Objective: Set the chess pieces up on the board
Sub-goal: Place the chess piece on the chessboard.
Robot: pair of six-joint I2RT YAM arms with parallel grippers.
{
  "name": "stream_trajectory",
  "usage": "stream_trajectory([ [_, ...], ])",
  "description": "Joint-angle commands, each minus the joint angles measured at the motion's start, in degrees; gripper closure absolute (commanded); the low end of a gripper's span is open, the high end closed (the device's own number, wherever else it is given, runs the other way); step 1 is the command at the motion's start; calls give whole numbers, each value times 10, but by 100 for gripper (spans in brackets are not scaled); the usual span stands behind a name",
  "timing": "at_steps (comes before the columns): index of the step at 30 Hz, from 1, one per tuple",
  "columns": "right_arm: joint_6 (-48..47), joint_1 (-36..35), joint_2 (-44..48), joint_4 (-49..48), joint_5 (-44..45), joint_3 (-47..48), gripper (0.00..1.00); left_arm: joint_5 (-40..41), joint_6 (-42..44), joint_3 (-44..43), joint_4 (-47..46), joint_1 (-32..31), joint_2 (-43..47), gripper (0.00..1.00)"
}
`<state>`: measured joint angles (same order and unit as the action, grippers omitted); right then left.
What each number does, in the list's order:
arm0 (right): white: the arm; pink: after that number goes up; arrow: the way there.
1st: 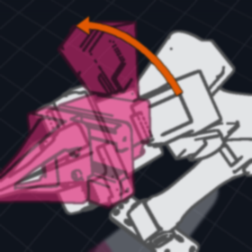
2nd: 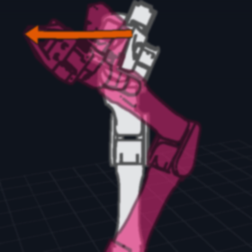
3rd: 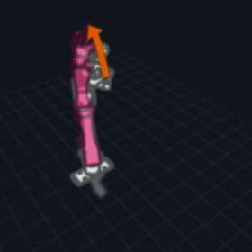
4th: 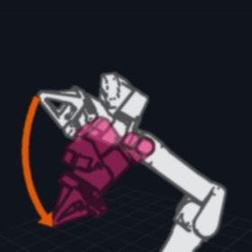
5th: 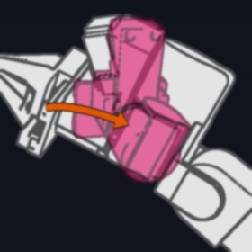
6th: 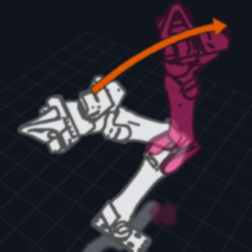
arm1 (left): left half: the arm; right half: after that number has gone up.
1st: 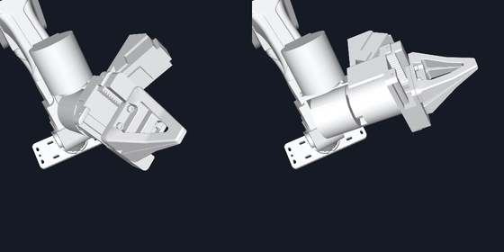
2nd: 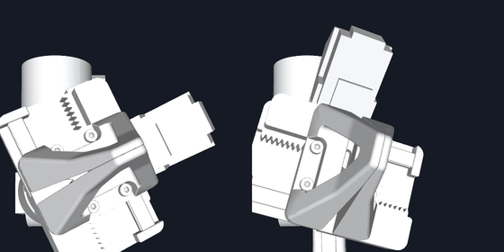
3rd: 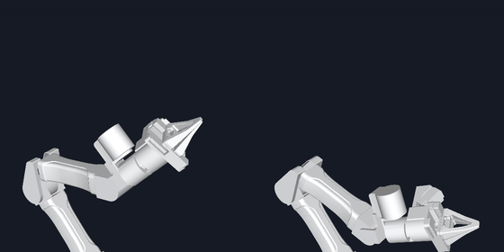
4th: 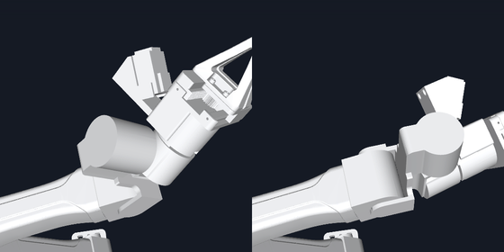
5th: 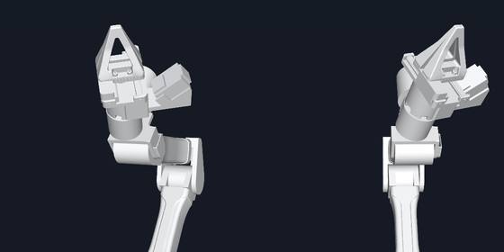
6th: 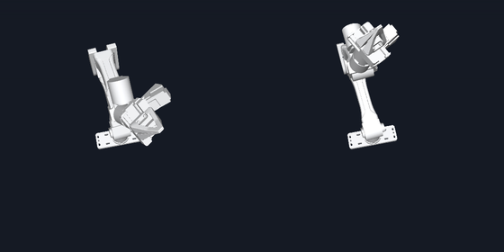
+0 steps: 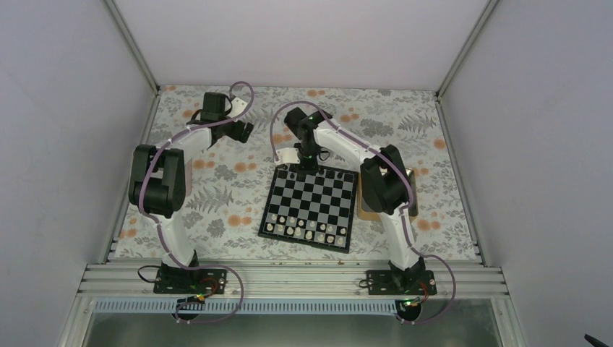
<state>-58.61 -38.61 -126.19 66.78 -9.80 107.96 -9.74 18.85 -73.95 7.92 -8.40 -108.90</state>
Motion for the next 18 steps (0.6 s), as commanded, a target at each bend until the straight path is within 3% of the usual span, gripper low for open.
stream_trajectory([
  [1,-11,-5,-17,4,0,24,92,-16,-3,7,-20,3,20,0],
  [18,-13,-3,-26,7,3,20,90,-22,-3,7,-18,2,20,0],
])
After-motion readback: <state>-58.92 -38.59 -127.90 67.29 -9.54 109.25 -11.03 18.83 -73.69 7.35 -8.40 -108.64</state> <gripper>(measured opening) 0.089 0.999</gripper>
